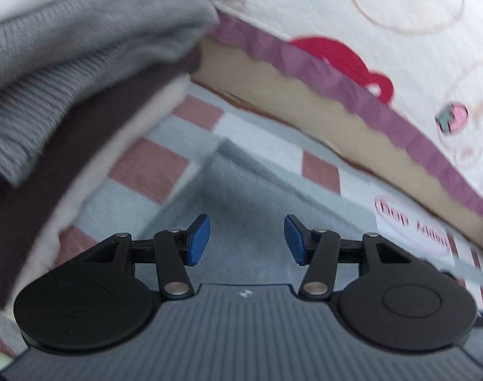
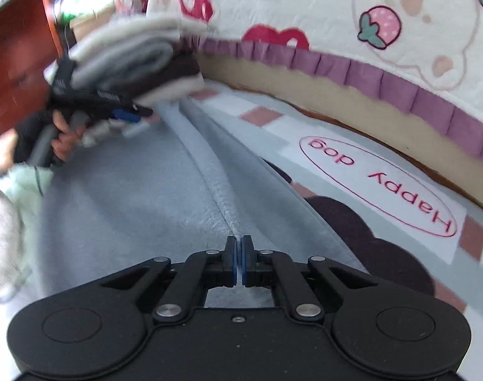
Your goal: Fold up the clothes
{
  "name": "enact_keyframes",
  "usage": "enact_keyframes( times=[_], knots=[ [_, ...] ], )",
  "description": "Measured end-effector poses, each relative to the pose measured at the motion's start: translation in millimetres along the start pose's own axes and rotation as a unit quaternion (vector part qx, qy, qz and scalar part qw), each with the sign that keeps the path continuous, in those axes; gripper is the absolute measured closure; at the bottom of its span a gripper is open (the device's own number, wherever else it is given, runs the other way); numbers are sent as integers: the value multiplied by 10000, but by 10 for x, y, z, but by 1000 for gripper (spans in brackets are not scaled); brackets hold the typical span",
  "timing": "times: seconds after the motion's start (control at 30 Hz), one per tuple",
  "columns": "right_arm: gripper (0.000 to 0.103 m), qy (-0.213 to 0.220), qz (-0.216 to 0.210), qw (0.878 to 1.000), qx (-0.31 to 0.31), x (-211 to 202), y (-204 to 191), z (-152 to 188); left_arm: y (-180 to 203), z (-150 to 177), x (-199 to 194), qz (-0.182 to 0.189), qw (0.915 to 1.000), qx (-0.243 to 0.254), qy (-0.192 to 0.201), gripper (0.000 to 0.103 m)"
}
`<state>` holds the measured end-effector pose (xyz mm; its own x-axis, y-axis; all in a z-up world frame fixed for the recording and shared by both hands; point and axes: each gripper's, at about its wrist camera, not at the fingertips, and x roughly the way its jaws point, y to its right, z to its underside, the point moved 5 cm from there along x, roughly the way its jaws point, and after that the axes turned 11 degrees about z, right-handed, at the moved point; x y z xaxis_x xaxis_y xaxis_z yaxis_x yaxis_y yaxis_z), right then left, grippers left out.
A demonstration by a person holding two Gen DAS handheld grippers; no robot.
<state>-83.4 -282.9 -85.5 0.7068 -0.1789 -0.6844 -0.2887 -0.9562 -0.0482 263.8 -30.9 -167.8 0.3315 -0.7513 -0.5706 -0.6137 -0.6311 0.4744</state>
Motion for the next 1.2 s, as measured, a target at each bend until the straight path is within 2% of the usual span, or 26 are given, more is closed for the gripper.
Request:
enact_keyframes(
  times=[0.1,0.27,0.47,0.6,0.8,0.83,0.93,1.07,1.13,1.17,1.2],
  knots=[
    [100,81,-9,10000,32,-58,-14,-7,-104,-95,83,30,10000,22,53,47],
    [100,64,273,9996,68,-2,76,-36,-215,-106,287,158,9995,185,-201,44],
    [100,-144,790,9967,132,286,228,-149,-101,-99,559,773,9924,624,-732,41],
    [100,-346,1044,9938,131,455,295,-174,-12,-94,705,481,9901,1052,-798,41],
    [100,-398,1264,9911,98,480,298,-154,101,-93,618,-38,9758,2089,-647,40],
    [100,-393,1293,9908,102,478,295,-150,84,-107,593,-111,9750,2138,-595,40],
    [100,-406,1313,9904,145,487,290,-134,-29,-166,575,-4,9815,1847,-498,38],
    [100,-425,1311,9903,174,501,288,-123,-105,-207,652,458,9849,1594,-499,38],
    [100,-430,1298,9904,186,502,286,-115,-98,-217,679,636,9835,1618,-493,49],
    [100,-435,1292,9905,176,501,283,-107,-72,-215,674,703,9820,1685,-480,67],
    [100,-441,1288,9905,162,500,277,-99,-42,-210,665,759,9802,1762,-497,79]
  ],
)
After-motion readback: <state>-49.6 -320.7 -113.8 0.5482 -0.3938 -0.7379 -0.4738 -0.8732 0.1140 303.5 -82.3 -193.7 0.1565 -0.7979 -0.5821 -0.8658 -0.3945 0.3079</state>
